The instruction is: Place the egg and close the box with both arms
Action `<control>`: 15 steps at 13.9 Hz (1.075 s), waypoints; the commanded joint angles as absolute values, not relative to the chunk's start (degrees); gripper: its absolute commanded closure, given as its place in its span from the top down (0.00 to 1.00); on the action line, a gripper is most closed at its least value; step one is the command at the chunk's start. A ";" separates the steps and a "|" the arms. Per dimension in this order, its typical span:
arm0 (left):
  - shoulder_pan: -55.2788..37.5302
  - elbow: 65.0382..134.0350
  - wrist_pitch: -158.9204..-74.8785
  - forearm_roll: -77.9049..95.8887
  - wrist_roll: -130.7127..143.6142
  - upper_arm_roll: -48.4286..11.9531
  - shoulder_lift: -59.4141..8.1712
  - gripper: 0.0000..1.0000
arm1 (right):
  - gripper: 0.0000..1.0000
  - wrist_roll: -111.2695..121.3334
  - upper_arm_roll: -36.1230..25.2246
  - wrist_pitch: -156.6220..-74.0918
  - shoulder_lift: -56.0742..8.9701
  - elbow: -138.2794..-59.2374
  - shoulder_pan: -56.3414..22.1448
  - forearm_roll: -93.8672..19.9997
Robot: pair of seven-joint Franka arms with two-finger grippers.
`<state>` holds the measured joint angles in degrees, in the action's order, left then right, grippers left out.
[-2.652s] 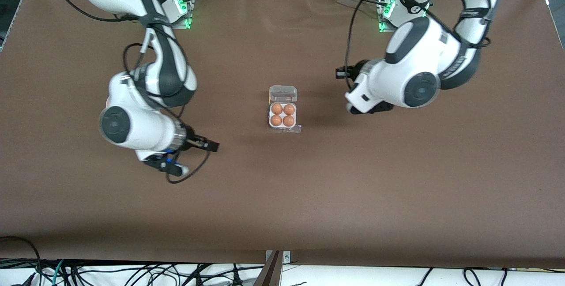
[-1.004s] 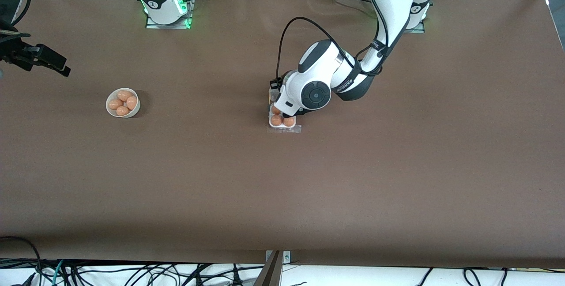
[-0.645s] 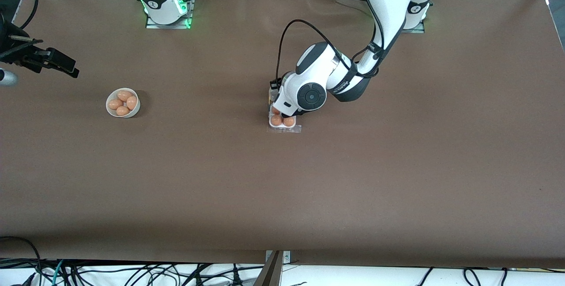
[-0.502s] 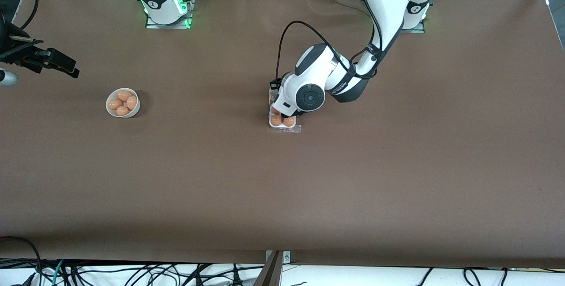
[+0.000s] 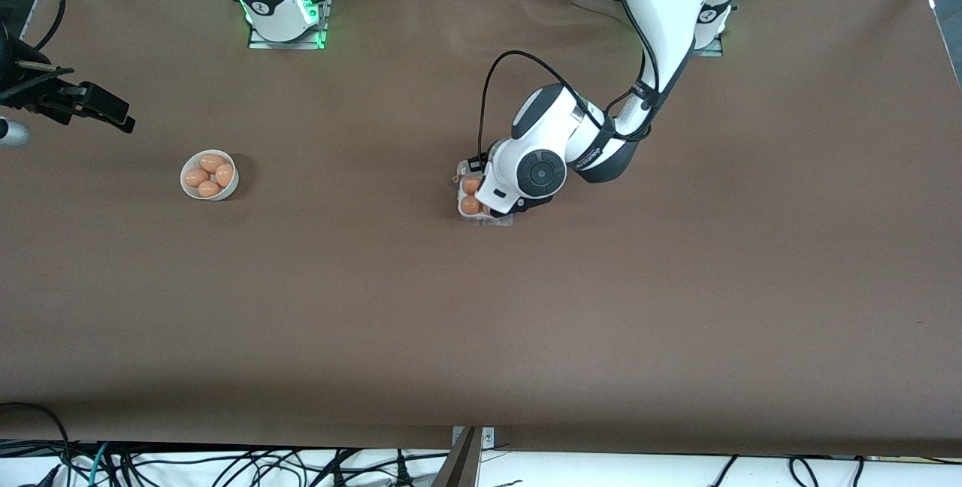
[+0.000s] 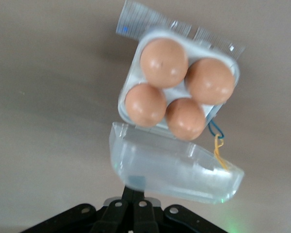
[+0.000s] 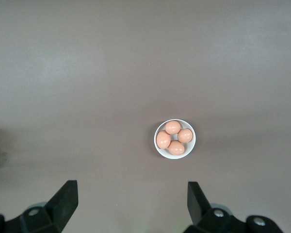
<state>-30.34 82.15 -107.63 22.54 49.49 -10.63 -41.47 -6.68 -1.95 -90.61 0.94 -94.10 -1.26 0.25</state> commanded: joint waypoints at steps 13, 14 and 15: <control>-19.96 72.95 -96.77 -5.77 34.90 -3.87 -38.50 0.86 | 1.00 -7.12 -1.49 -90.44 1.49 -94.39 -0.70 -0.53; -14.21 73.21 -97.64 -6.15 34.20 -6.04 -36.93 0.86 | 1.00 -7.12 -1.49 -90.44 1.49 -94.39 -0.70 -0.53; -8.76 73.04 -97.30 -4.93 32.19 -11.20 -36.22 0.87 | 1.00 -7.12 -1.49 -90.44 1.49 -94.39 -0.70 -0.53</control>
<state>-17.28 73.11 -98.09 -4.13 36.17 -4.64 -38.43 -6.69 -1.96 -90.61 0.94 -94.10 -1.24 0.25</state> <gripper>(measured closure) 0.132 0.000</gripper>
